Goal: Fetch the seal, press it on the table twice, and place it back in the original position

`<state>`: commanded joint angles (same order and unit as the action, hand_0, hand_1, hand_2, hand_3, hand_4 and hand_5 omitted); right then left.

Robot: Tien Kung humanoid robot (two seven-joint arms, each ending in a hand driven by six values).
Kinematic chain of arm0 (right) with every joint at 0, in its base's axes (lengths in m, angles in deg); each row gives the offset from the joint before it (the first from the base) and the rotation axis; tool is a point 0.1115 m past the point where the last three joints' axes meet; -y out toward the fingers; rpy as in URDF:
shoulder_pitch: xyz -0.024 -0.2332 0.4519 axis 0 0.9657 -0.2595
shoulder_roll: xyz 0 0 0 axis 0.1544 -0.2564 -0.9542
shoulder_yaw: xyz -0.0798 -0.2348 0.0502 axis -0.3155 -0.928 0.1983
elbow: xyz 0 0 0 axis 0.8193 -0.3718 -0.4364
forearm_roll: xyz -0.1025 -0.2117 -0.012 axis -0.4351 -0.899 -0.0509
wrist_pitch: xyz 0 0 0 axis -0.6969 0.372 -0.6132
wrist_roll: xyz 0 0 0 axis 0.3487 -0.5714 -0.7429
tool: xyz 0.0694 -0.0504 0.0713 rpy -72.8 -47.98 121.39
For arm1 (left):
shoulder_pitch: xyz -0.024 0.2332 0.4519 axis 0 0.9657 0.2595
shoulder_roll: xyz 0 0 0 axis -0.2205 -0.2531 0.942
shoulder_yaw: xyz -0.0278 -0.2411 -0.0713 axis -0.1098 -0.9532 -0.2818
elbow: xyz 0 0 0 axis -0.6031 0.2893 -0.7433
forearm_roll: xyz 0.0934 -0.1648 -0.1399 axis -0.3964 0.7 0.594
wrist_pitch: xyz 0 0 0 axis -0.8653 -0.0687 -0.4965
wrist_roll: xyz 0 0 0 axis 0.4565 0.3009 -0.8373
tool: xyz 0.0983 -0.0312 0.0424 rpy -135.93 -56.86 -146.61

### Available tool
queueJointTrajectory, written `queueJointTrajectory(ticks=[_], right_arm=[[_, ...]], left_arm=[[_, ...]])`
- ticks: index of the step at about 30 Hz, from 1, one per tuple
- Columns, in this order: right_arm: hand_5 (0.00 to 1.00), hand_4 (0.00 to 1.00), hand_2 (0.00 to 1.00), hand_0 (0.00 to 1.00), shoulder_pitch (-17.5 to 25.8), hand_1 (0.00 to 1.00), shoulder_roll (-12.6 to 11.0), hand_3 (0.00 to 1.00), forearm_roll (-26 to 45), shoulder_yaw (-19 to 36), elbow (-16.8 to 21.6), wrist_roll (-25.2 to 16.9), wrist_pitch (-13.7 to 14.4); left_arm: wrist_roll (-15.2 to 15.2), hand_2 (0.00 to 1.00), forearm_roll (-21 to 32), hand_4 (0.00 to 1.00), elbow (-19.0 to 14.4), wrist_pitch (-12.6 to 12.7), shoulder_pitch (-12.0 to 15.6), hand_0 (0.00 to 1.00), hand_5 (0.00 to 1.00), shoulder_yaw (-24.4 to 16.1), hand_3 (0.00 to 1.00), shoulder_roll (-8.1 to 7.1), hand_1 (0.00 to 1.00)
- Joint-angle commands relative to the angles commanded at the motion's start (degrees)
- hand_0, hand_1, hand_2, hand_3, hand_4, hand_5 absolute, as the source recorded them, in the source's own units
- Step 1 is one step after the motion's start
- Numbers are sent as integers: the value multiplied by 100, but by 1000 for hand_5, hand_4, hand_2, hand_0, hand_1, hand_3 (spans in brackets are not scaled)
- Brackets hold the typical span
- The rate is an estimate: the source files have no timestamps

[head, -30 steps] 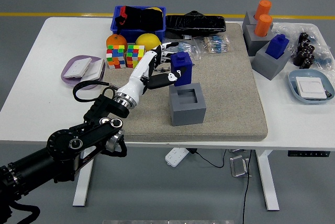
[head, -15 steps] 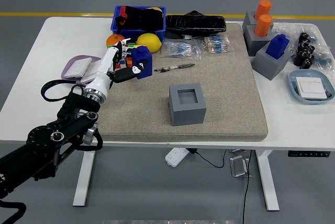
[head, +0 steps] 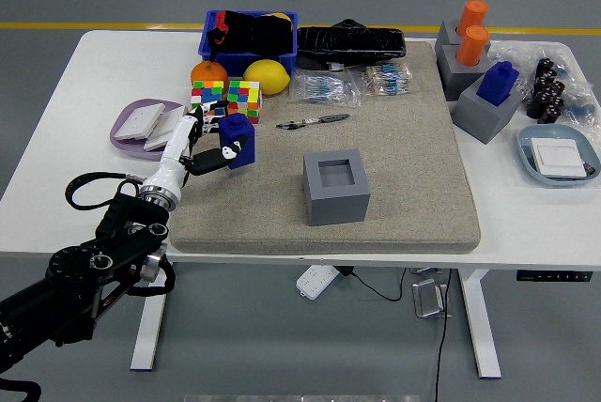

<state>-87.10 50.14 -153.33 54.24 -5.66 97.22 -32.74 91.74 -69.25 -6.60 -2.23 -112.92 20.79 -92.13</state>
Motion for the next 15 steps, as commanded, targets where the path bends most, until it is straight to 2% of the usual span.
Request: queueJointTrajectory(ticks=[15], right_arm=[[522, 834, 731, 884, 5, 746, -15, 738, -11, -14, 0, -2, -12]], left_arm=[[102, 453, 242, 550, 253, -15, 91, 828, 2, 219, 812, 1, 558]])
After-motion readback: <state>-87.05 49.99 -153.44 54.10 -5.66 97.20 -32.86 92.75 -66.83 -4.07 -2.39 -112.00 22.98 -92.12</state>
